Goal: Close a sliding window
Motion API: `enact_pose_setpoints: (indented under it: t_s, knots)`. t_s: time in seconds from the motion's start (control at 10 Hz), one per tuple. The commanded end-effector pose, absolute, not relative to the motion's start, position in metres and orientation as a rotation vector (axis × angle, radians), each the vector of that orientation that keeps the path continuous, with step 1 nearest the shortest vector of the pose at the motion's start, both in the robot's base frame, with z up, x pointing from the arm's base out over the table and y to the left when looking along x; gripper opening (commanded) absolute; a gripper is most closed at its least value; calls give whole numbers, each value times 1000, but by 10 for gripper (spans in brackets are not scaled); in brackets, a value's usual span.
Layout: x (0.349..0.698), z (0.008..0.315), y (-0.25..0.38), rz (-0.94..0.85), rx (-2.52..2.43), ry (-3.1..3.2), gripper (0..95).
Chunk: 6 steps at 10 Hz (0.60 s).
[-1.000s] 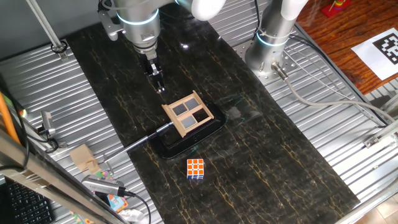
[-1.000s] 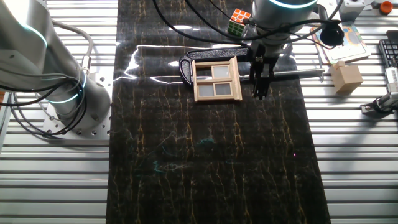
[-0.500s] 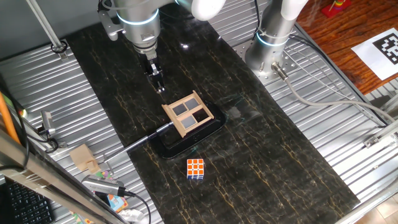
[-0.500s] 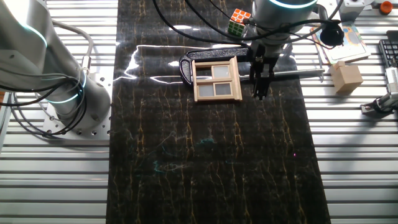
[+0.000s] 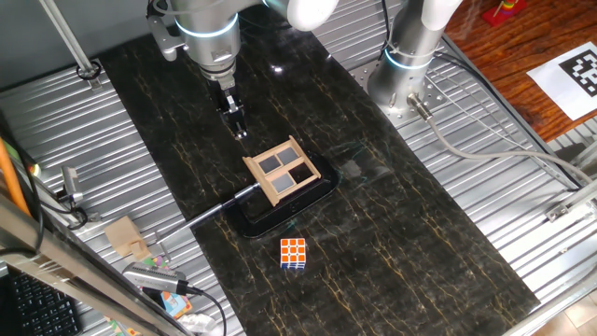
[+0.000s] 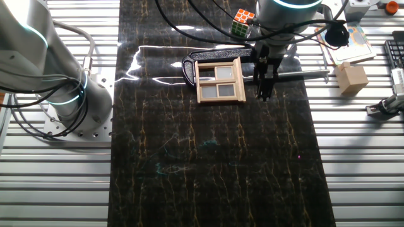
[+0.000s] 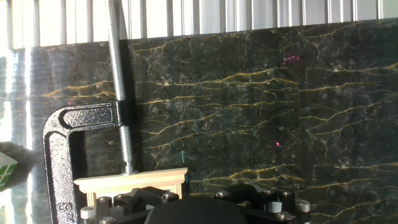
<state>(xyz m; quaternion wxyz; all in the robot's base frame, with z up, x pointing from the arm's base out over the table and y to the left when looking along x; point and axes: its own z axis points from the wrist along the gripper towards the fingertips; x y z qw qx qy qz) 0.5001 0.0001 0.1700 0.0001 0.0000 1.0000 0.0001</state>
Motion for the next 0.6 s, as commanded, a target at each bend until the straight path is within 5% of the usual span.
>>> enact_pose_setpoints:
  t_s: [0.1,0.6]
  knots:
    - [500,170,0,41,-110,3115,0]
    - [500,169,0,-5,-158,3127,0]
